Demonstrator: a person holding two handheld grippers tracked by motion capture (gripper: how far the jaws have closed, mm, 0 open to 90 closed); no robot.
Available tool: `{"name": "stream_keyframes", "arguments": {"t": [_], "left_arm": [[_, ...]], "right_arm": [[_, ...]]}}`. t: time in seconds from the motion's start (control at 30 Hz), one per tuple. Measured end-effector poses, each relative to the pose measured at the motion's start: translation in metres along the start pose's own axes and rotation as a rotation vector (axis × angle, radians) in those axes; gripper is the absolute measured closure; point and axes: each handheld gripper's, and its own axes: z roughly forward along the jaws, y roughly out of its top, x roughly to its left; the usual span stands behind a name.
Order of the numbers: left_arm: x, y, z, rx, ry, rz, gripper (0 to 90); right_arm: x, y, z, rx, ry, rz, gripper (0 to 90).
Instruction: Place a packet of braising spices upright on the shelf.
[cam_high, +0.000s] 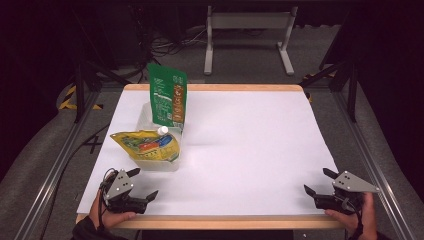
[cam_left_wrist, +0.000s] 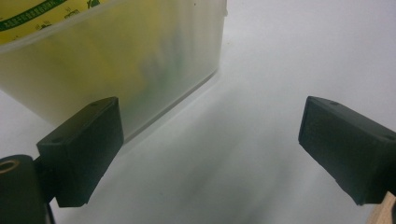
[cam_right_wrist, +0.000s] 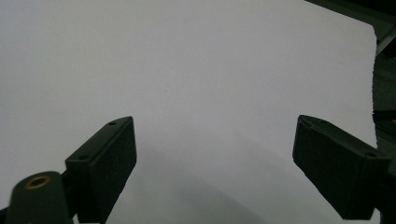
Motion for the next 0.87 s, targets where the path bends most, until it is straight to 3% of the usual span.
{"name": "stream_keyframes", "arguments": {"t": [0.23,0.87], "left_arm": [[0.0004,0.0001,-0.0013,-0.002,0.009,-0.006,7.3],[0.0028,0.0016,0.0010,-0.009,0.008,-0.016,7.4]], "right_arm": [[-0.0015,0.0015,-0.0008,-0.024,0.000,0.011,13.8],[-0.0075,-0.0018,-0.0007,-0.010,-0.014,0.036,13.4]]}}
